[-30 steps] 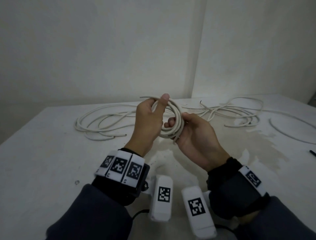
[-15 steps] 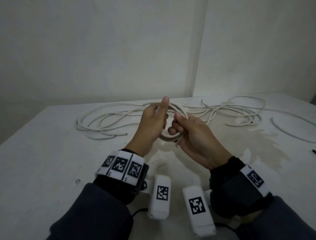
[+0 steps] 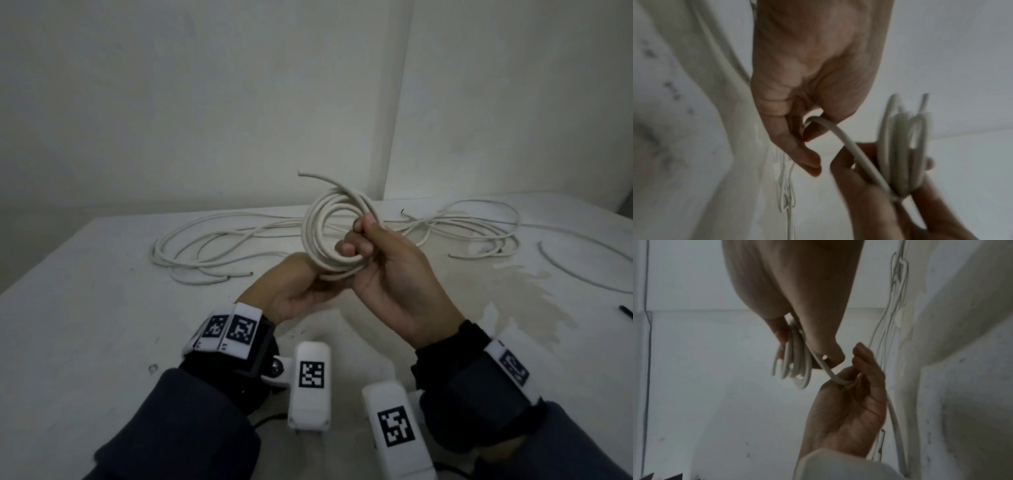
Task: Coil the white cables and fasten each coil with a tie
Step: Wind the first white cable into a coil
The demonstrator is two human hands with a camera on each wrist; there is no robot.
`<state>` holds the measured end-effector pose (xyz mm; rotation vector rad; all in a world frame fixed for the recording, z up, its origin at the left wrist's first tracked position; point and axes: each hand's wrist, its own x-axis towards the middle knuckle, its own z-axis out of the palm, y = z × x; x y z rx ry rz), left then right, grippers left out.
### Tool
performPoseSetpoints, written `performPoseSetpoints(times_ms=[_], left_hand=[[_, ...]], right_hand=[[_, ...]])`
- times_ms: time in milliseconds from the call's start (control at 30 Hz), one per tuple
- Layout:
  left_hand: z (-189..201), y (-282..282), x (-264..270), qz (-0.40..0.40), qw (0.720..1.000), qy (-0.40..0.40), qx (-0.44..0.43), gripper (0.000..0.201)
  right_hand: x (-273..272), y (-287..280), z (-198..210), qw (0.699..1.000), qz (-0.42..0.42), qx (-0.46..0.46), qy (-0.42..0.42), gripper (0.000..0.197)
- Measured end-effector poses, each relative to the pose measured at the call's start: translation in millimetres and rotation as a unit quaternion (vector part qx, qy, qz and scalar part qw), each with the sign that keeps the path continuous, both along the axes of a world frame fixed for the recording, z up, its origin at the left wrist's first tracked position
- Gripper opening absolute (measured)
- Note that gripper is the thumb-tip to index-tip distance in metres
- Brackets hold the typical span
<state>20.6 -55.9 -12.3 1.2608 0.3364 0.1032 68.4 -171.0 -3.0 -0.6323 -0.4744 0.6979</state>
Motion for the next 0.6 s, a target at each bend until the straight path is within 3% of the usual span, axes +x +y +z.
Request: performPoseSetpoints(times_ms=[100,167,333,467,600], left_hand=[[3,13,4,0.089,0.995,-0.042,-0.017,0.011],[8,13,4,0.126,0.989,-0.076,-0.007,0.012],[10,8,4,0.152,0.979,-0.122,0.051,0.012],[10,8,1,0.131,0.979,-0.147,0.052,0.022],[11,7,1,0.111,0.982,-0.146,0.036,0.023]], right_hand=[[12,4,-13,0.991,-0.112,-0.064,0.02,0.027],[19,5,-19,0.985,-0.134,-0.095,0.044,0.028],[15,4,-19,0.991,-0.037,-0.1,0.082,0.034],[11,4,-17,0.992,-0.034,-0.102,0.059,0.038],[9,1,-13,0.99,-0.04,-0.132,-0.004,0.029]])
